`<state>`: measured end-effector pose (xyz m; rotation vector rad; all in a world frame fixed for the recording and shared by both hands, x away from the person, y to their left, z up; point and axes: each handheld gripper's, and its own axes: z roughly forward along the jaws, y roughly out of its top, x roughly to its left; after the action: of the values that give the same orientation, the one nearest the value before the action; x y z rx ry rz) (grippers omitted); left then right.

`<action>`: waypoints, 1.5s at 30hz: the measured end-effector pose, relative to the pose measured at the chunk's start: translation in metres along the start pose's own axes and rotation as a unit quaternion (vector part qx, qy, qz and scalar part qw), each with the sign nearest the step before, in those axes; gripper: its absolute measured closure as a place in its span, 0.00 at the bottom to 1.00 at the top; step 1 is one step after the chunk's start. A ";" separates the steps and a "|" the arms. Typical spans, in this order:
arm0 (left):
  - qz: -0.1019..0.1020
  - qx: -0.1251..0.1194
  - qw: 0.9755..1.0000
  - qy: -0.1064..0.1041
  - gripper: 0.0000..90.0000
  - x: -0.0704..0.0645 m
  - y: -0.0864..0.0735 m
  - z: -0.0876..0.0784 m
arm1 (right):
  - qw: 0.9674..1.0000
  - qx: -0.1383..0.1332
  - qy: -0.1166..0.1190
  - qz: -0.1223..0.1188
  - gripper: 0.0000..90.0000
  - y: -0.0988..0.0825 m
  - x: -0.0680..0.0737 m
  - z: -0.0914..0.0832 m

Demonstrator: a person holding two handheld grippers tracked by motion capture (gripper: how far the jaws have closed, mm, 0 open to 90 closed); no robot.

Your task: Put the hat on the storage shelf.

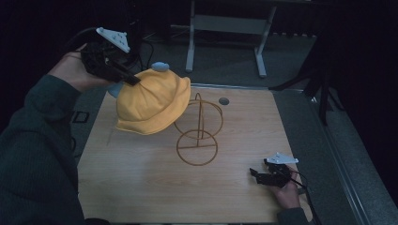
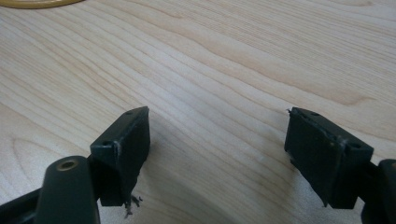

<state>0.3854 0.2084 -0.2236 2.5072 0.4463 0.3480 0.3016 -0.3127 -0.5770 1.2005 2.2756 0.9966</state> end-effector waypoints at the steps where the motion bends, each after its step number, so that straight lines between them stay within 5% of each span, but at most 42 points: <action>1: 0.001 0.001 1.000 -0.001 0.93 0.000 0.001 0.000 | 1.000 0.000 0.000 0.000 0.24 0.000 0.000 0.000; 45: 0.030 -0.001 0.999 -0.038 0.93 -0.009 0.053 0.046 | 1.000 0.001 0.001 -0.002 0.24 0.000 0.000 0.000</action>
<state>0.4056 0.1416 -0.2317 2.5260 0.3401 0.2752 0.3016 -0.3129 -0.5769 1.1966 2.2800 0.9963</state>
